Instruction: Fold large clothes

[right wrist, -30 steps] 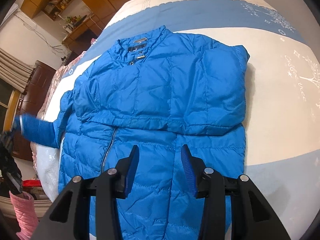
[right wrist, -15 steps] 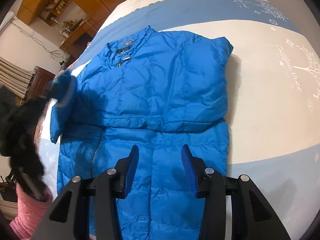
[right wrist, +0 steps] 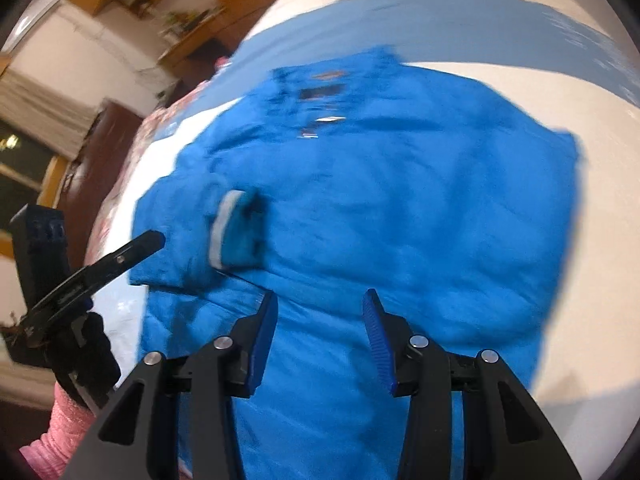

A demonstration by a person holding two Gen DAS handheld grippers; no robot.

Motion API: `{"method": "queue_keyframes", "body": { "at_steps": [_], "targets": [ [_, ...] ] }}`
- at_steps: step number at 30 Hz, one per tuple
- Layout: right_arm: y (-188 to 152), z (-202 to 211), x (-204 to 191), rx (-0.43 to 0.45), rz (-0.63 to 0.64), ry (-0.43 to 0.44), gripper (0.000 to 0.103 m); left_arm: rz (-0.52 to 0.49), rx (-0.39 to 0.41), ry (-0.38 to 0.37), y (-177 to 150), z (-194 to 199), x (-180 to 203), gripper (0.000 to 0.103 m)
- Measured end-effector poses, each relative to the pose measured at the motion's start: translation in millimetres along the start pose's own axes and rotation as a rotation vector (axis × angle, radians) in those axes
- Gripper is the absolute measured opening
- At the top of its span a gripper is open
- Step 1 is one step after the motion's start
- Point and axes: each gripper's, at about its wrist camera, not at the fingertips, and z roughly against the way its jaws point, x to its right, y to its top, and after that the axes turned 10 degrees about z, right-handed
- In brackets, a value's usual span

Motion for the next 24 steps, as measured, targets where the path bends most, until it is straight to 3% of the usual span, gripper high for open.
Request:
{"method": "queue_keyframes", "body": {
  "at_steps": [2, 3, 6, 9, 11, 12, 13, 17, 24],
  "targets": [
    [16.0, -16.8, -14.0, -0.022, 0.026, 0.035, 0.044, 0.022, 0.018, 0.13, 7.5, -2.8, -21.7, 0.029],
    [24.3, -28.0, -20.3, -0.039, 0.032, 0.057, 0.044, 0.04, 0.005, 0.147, 9.6, -6.5, -32.0, 0.029],
    [41.9, -58.6, -31.3, -0.086, 0.027, 0.129, 0.044, 0.078, -0.025, 0.145, 11.9, -20.7, -46.4, 0.029],
    [53.4, -85.9, -37.5, -0.133, 0.04, 0.138, 0.046, 0.071, -0.03, 0.137, 7.9, -24.5, -51.3, 0.029],
    [56.4, -99.7, -41.0, -0.152, 0.058, 0.119, 0.033, 0.07, -0.032, 0.133, 6.9, -24.6, -54.2, 0.029],
    [57.6, -102.2, -41.9, -0.15, 0.06, 0.128, 0.021, 0.073, -0.034, 0.131, 8.2, -23.3, -53.6, 0.029],
    [58.4, -102.4, -41.8, -0.146, 0.058, 0.139, 0.01, 0.077, -0.035, 0.125, 9.5, -21.3, -53.4, 0.029],
    [60.7, -76.9, -33.5, -0.058, 0.051, 0.158, 0.009, 0.061, 0.01, 0.113, 14.5, -1.6, -48.1, 0.029],
    [47.1, -5.0, 29.1, 0.032, -0.036, -0.043, 0.009, 0.018, 0.033, 0.109, 25.5, -2.0, -35.5, 0.027]
  ]
}}
